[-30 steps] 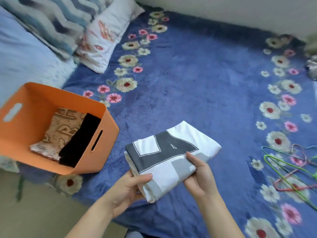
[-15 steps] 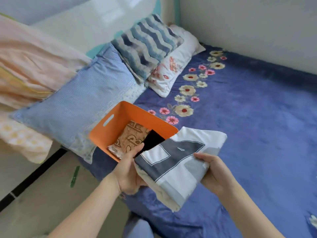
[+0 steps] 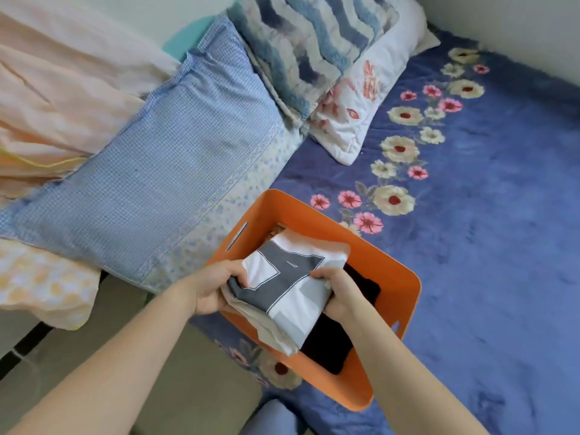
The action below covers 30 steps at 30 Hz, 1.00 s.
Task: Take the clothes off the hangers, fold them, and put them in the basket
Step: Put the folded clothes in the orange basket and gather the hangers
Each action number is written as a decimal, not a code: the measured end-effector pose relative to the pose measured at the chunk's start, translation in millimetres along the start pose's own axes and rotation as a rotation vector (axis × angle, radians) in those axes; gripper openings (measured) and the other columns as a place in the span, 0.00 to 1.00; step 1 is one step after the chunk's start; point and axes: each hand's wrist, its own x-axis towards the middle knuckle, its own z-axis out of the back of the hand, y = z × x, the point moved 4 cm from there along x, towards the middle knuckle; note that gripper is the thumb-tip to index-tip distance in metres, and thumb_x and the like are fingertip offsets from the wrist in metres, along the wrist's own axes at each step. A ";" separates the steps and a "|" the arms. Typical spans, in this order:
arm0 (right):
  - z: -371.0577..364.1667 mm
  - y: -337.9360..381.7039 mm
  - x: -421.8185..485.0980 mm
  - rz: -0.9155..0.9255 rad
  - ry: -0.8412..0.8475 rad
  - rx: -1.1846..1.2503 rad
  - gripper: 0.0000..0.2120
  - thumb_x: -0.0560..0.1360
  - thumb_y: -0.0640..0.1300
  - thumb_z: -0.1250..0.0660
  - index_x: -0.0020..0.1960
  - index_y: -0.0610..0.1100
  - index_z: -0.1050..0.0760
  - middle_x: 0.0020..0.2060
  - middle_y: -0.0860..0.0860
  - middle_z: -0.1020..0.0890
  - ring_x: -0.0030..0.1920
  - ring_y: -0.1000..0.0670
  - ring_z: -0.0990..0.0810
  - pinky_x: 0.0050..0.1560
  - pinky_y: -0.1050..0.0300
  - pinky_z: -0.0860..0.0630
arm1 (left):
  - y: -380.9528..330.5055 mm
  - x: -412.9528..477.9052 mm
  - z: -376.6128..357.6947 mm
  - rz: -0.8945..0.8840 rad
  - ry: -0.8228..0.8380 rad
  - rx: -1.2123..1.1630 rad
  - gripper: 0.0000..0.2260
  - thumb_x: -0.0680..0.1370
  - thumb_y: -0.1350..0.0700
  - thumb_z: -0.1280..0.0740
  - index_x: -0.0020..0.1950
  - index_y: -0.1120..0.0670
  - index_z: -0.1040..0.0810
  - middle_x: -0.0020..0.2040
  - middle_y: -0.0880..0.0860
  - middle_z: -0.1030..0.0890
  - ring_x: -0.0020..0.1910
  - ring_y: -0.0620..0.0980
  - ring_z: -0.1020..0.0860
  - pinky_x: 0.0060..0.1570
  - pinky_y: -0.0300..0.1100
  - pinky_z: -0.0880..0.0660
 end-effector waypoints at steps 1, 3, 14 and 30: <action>-5.2 0.3 15.0 0.018 -0.005 0.013 0.06 0.72 0.31 0.36 0.45 0.37 0.22 0.39 0.43 0.16 0.36 0.44 0.17 0.43 0.53 0.20 | -4.4 9.1 7.6 -0.008 -0.006 0.004 0.17 0.65 0.67 0.39 0.49 0.55 0.20 0.44 0.58 0.20 0.39 0.56 0.20 0.40 0.48 0.23; -10.8 -2.6 41.8 0.043 -0.003 0.026 0.06 0.71 0.31 0.35 0.47 0.36 0.21 0.41 0.42 0.16 0.39 0.43 0.17 0.43 0.54 0.20 | -10.9 24.0 18.6 -0.016 -0.009 0.049 0.21 0.66 0.69 0.40 0.54 0.54 0.19 0.49 0.59 0.19 0.48 0.58 0.20 0.48 0.52 0.24; -16.4 -45.1 146.6 0.116 -0.073 0.063 0.16 0.69 0.34 0.29 0.57 0.38 0.20 0.53 0.39 0.16 0.52 0.40 0.18 0.60 0.45 0.24 | 23.7 98.6 37.8 -0.073 -0.449 0.823 0.20 0.75 0.65 0.43 0.63 0.48 0.29 0.52 0.49 0.22 0.54 0.56 0.23 0.46 0.42 0.27; -2.5 -3.4 128.9 0.561 -0.597 -0.442 0.24 0.74 0.35 0.32 0.69 0.44 0.30 0.61 0.46 0.24 0.57 0.49 0.23 0.54 0.58 0.26 | 29.8 125.4 22.0 -0.040 -0.469 1.630 0.38 0.77 0.64 0.39 0.79 0.58 0.60 0.68 0.57 0.32 0.63 0.54 0.26 0.56 0.45 0.26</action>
